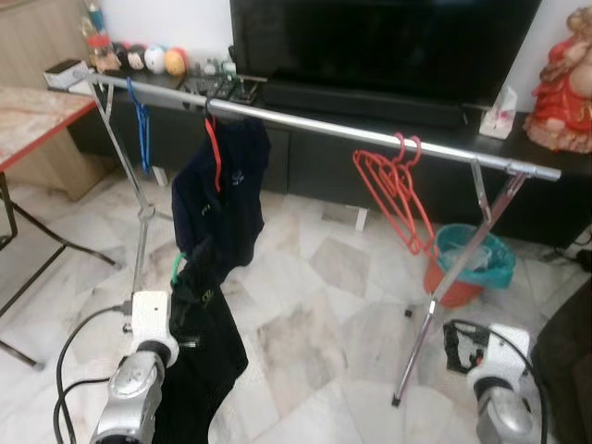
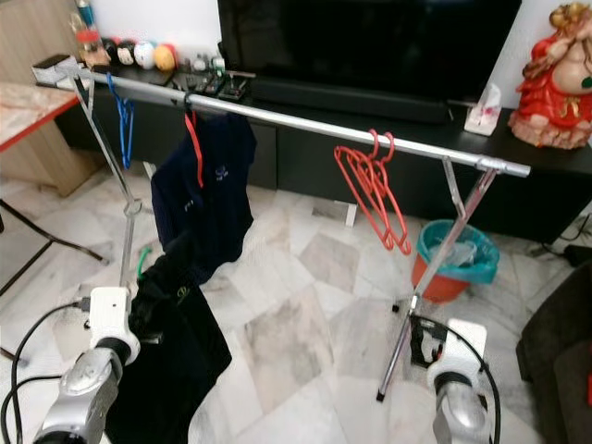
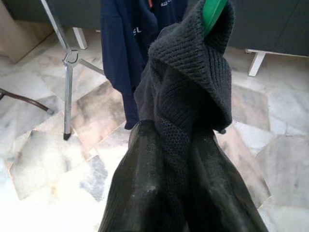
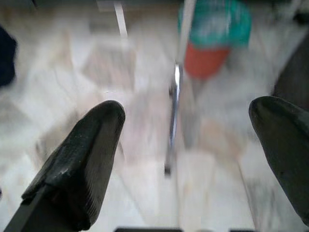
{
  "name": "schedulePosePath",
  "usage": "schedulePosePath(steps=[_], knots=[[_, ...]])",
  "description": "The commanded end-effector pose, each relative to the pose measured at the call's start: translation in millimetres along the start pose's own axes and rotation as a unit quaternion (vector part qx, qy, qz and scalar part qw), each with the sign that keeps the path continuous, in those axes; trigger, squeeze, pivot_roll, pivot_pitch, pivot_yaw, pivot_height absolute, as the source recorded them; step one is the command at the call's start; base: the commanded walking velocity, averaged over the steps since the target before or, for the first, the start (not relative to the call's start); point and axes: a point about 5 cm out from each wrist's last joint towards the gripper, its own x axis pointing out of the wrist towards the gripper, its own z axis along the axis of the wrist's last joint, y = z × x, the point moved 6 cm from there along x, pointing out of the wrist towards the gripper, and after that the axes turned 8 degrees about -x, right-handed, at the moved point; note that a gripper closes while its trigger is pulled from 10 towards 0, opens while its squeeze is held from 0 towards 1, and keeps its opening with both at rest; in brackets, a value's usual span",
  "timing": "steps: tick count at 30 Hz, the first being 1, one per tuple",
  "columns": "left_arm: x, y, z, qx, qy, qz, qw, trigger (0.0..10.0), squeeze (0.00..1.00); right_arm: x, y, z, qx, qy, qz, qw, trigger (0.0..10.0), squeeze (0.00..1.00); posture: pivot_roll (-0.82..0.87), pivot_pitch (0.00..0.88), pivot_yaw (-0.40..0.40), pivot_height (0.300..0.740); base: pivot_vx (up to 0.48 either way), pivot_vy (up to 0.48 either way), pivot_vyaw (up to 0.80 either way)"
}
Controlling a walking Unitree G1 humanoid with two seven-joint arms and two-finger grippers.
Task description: Hang hanger
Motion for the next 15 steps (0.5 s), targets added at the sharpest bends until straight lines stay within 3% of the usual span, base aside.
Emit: schedulePosePath(steps=[1, 9, 15], knots=[[3.4, -7.9, 18.0, 0.004, -0.036, -0.012, 0.999, 10.0, 0.00, -5.5, 2.6, -22.2, -0.001, 0.041, 0.003, 0.999, 10.0, 0.00, -0.04, 0.000, -0.022, 0.740, 0.000, 0.000, 0.00], [11.3, -12.8, 59.0, -0.041, -0.102, -0.005, 0.994, 10.0, 0.00, -14.9, 17.7, -54.8, -0.011, 0.111, 0.029, 0.993, 10.0, 0.00, -0.02, 0.000, -0.031, 0.740, 0.030, 0.000, 0.00], [13.2, -10.7, 67.5, -0.046, -0.111, -0.003, 0.993, 10.0, 0.00, -24.2, 25.1, -76.8, -0.016, 0.157, 0.045, 0.986, 10.0, 0.00, -0.03, 0.000, -0.028, 0.740, 0.255, 0.000, 0.00]])
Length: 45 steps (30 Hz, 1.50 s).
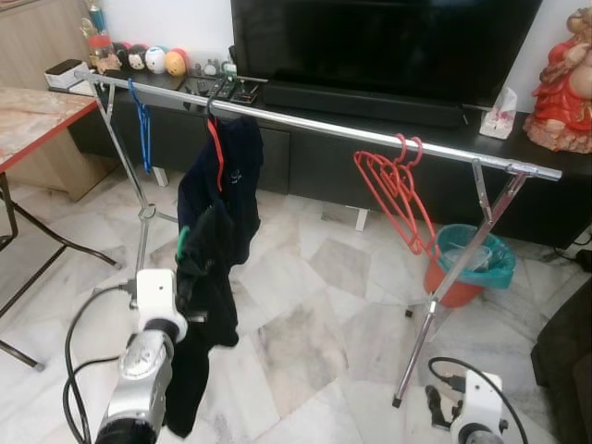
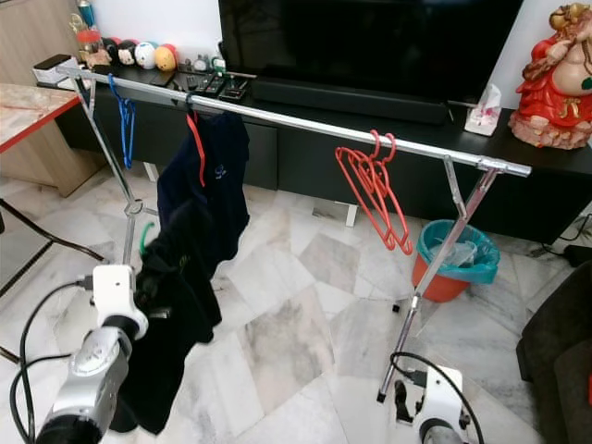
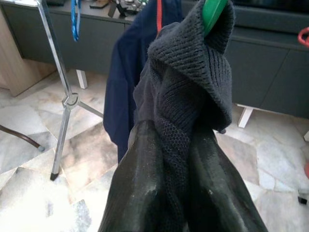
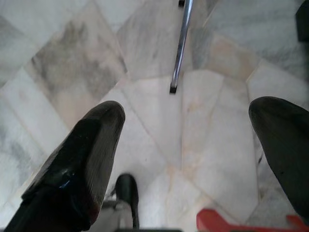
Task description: Hang hanger
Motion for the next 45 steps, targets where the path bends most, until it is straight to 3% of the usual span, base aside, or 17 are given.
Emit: schedulePosePath(steps=[1, 12, 19, 45], knots=[[3.8, -0.3, 13.8, -0.002, -0.020, -0.001, 1.000, 10.0, 0.00, 0.4, 1.7, -1.7, 0.003, 0.008, 0.003, 1.000, 10.0, 0.00, -0.03, 0.000, -0.028, 0.740, 0.289, 0.000, 0.00], [2.3, 0.1, 10.5, -0.002, -0.013, -0.003, 1.000, 10.0, 0.00, 0.3, 4.9, -7.3, 0.011, 0.025, 0.016, 0.999, 10.0, 0.00, -0.02, 0.000, -0.034, 0.740, 0.303, 0.000, 0.00], [1.7, -2.6, 8.4, -0.002, -0.010, -0.007, 1.000, 10.0, 0.00, 1.4, 5.3, -2.8, 0.010, 0.021, 0.021, 1.000, 10.0, 0.00, -0.02, 0.000, -0.037, 0.740, 0.334, 0.000, -0.66], [0.5, -9.5, 7.4, -0.007, -0.008, -0.016, 1.000, 10.0, 0.00, 0.5, 7.6, -8.6, -0.007, 0.035, 0.035, 0.999, 10.0, 0.00, -0.02, 0.000, -0.038, 0.740, 0.356, 0.000, 0.00]])
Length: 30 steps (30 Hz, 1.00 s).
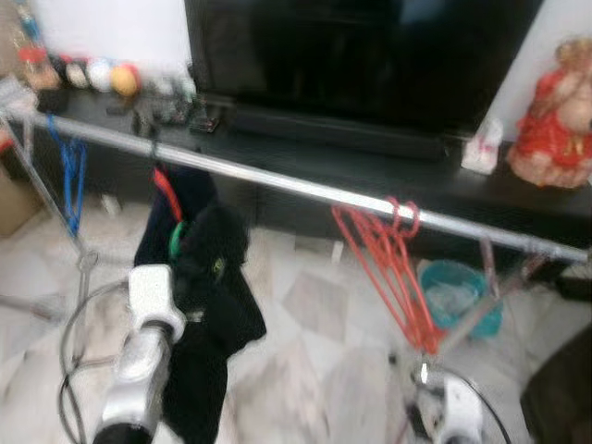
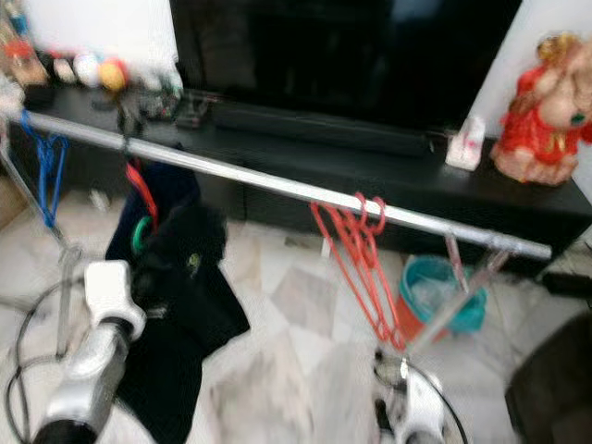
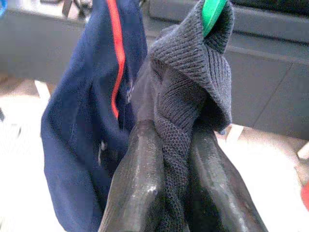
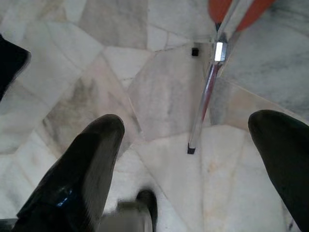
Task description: Hang hanger
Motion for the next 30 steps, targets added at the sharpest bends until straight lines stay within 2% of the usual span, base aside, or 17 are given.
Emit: schedulePosePath(steps=[1, 7, 11, 13, 14, 15, 16, 19, 26, 30], knots=[[4.7, -14.0, 12.7, 0.001, -0.023, -0.020, 1.000, 10.0, 0.00, -2.9, -11.6, -11.2, -0.008, 0.021, -0.013, 1.000, 10.0, 0.00, -0.02, 0.000, -0.038, 0.740, 0.356, 0.000, 0.00], [4.3, -17.5, 19.0, -0.002, -0.032, -0.035, 0.999, 10.0, 0.00, -8.4, -11.2, -40.2, -0.038, 0.082, -0.012, 0.996, 10.0, 0.00, -0.02, 0.000, -0.038, 0.740, 0.229, 0.000, 0.00], [4.0, -24.1, 31.2, -0.009, -0.050, -0.057, 0.997, 10.0, 0.00, -10.5, -9.3, -48.5, -0.035, 0.094, -0.007, 0.995, 10.0, 0.00, -0.01, 0.000, -0.039, 0.740, 0.000, 0.000, 0.00], [2.8, -42.4, 40.8, 0.001, -0.052, -0.108, 0.993, 10.0, 0.00, -10.6, -8.2, -49.1, -0.035, 0.095, -0.004, 0.995, 10.0, 0.00, -0.01, 0.000, -0.039, 0.740, 0.000, 0.000, 0.00], [2.8, -42.4, 40.8, 0.001, -0.052, -0.108, 0.993, 10.0, 0.00, -10.6, -8.2, -49.1, -0.035, 0.095, -0.004, 0.995, 10.0, 0.00, -0.01, 0.000, -0.039, 0.740, 0.000, 0.000, 0.00], [0.0, -58.7, 42.9, 0.018, -0.045, -0.153, 0.987, 10.0, 0.00, -10.1, -8.2, -47.7, -0.035, 0.095, -0.003, 0.995, 10.0, 0.00, -0.01, 0.000, -0.036, 0.740, 0.000, 0.000, 0.00], [-1.5, -66.0, 43.8, 0.019, -0.041, -0.175, 0.984, 10.0, 0.00, -9.9, -8.1, -46.8, -0.035, 0.093, -0.002, 0.995, 10.0, 0.00, -0.01, 0.000, -0.036, 0.740, 0.000, 0.000, 0.00], [-3.8, -76.9, 44.2, 0.013, -0.026, -0.213, 0.977, 10.0, 0.00, -9.6, -8.2, -45.3, -0.034, 0.091, -0.001, 0.995, 10.0, 0.00, -0.01, 0.000, -0.036, 0.740, 0.000, 0.000, 0.00], [3.9, -72.7, 44.6, 0.015, -0.007, -0.221, 0.975, 10.0, 0.00, -9.3, -5.9, -45.3, -0.031, 0.091, 0.004, 0.995, 10.0, 0.00, -0.01, 0.000, -0.031, 0.740, 0.000, 0.000, 0.00], [17.2, -71.1, 42.7, 0.036, 0.010, -0.205, 0.978, 10.0, 0.00, -9.0, -4.2, -44.8, -0.028, 0.091, 0.006, 0.995, 10.0, 0.00, -0.02, 0.000, -0.026, 0.740, 0.000, 0.000, 0.00]])
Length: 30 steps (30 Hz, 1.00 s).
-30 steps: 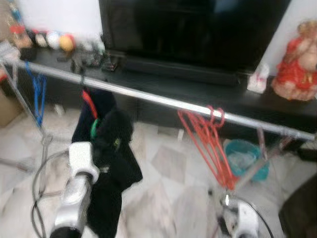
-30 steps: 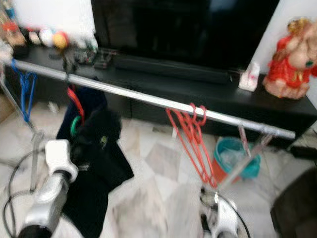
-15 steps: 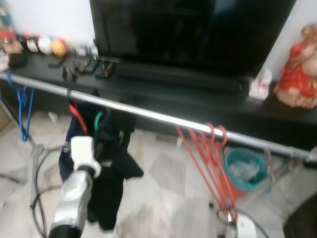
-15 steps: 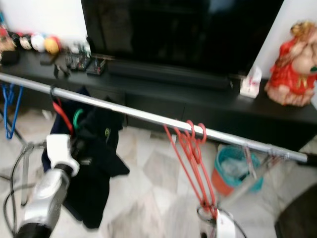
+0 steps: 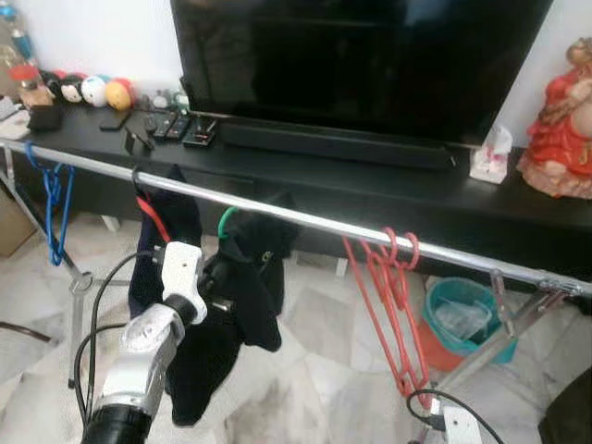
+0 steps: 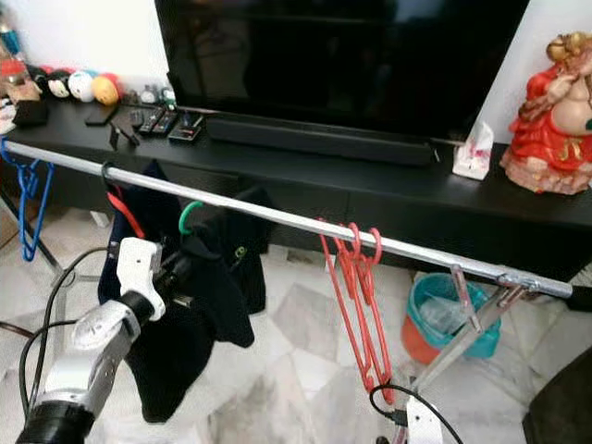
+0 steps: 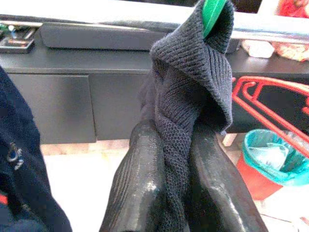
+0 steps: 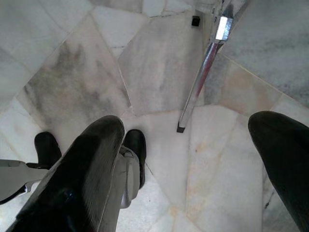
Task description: Hang hanger
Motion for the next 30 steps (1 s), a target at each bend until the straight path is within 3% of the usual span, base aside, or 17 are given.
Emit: schedulePosePath(steps=[1, 5, 15, 21, 30], knots=[[11.0, 5.1, 13.9, 0.017, -0.009, 0.014, 1.000, 10.0, 0.00, 0.1, 0.2, 1.0, 0.001, -0.001, 0.001, 1.000, 10.0, 0.00, -0.02, 0.000, -0.025, 0.740, 0.000, 0.000, 0.00], [28.9, 8.1, 10.3, 0.020, 0.011, 0.037, 0.999, 10.0, 0.00, 0.3, 1.2, 1.9, 0.001, -0.001, 0.004, 1.000, 10.0, 0.00, -0.03, 0.000, -0.028, 0.740, 0.000, 0.000, 0.00], [53.8, 2.8, -4.4, -0.003, 0.046, 0.067, 0.997, 10.0, 0.00, 0.4, 1.3, 3.1, -0.001, -0.003, 0.005, 1.000, 10.0, 0.00, -0.05, 0.000, -0.019, 0.740, 0.000, 0.000, 0.00], [65.6, 1.6, 7.8, -0.028, 0.026, 0.088, 0.995, 10.0, 0.00, 0.3, 2.4, 2.3, 0.001, -0.004, 0.006, 1.000, 10.0, 0.00, -0.07, 0.000, -0.009, 0.740, 0.000, 0.000, 0.00], [76.6, -2.1, 19.9, -0.025, 0.015, 0.091, 0.995, 10.0, 0.00, 0.3, 4.0, 0.8, 0.003, -0.003, 0.008, 1.000, 10.0, 0.00, -0.08, 0.000, 0.004, 0.740, 0.000, 0.000, 0.00]])
